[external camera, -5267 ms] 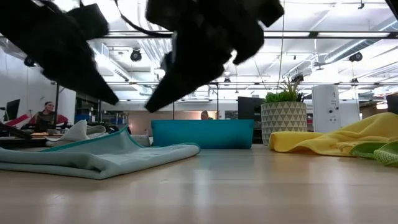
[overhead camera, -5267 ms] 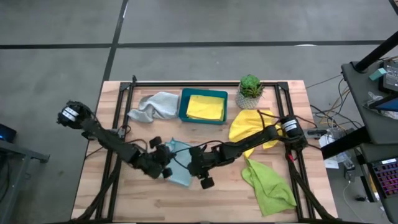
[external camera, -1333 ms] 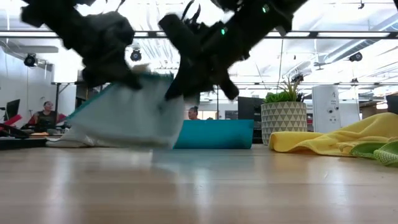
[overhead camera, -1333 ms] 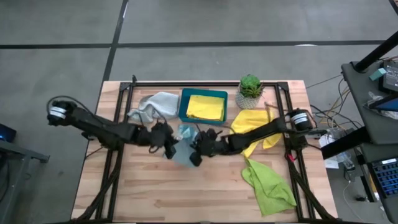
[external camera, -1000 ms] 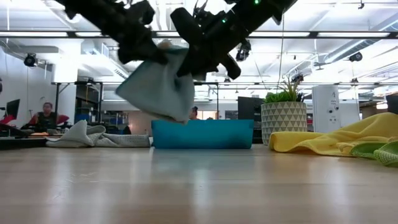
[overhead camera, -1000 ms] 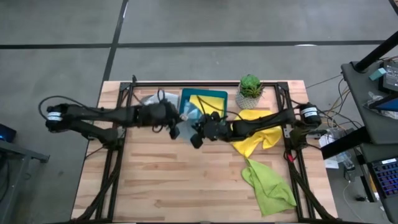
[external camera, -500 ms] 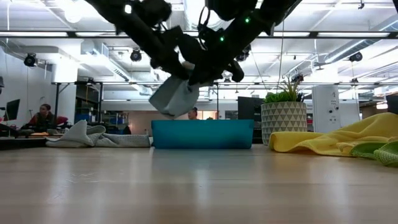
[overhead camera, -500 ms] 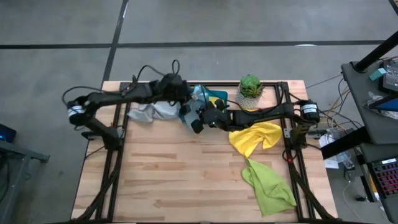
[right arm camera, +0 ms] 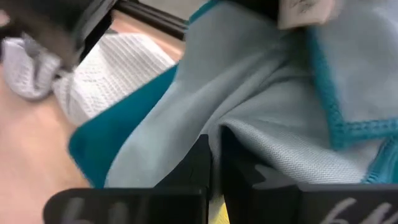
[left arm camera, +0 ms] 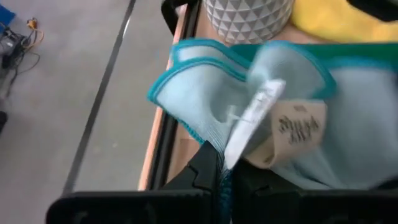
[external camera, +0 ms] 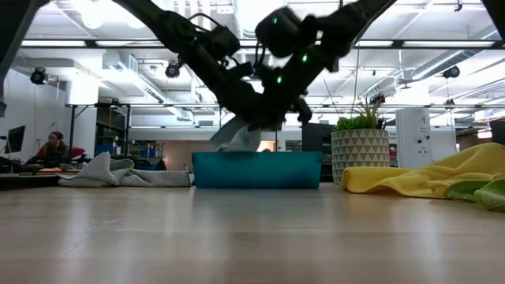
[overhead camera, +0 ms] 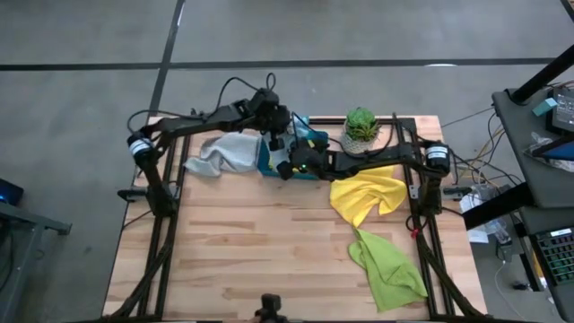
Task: Fold microfiber towels
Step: Put the folded light blue microfiber cloth into the bin
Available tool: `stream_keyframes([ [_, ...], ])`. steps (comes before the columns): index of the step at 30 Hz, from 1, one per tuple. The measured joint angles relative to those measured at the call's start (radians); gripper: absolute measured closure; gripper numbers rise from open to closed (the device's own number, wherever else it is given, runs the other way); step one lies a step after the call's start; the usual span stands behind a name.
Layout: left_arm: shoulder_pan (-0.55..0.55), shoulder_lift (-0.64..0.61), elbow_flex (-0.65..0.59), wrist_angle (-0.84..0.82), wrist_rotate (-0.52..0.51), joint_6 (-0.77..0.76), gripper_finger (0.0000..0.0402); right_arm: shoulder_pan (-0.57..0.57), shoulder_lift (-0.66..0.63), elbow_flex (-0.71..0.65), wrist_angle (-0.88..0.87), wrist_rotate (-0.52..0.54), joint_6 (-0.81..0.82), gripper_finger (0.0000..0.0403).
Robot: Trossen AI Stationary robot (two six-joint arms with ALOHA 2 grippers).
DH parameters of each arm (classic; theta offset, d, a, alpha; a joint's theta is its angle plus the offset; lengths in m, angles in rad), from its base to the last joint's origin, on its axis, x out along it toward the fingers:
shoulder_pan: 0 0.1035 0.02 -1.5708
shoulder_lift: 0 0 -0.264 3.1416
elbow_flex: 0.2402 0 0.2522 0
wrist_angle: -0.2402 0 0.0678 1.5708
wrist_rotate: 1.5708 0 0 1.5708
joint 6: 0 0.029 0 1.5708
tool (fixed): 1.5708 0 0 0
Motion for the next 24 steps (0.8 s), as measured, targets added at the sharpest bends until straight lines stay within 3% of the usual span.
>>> stream_keyframes([
  [11, 0.029, 0.153, 0.082, 0.005, 0.190, 0.075, 0.0401, -0.010, 0.047, 0.010, -0.003, -0.035, 0.012, 0.0390],
  [19, 0.025, 0.189, 0.081, 0.021, 0.191, 0.061, 0.0401, -0.010, 0.043, 0.010, -0.078, -0.070, 0.039, 0.0390],
  [24, 0.025, 0.193, 0.080, 0.029, 0.170, 0.018, 0.0371, -0.010, 0.042, 0.013, -0.102, -0.072, 0.058, 0.0382],
])
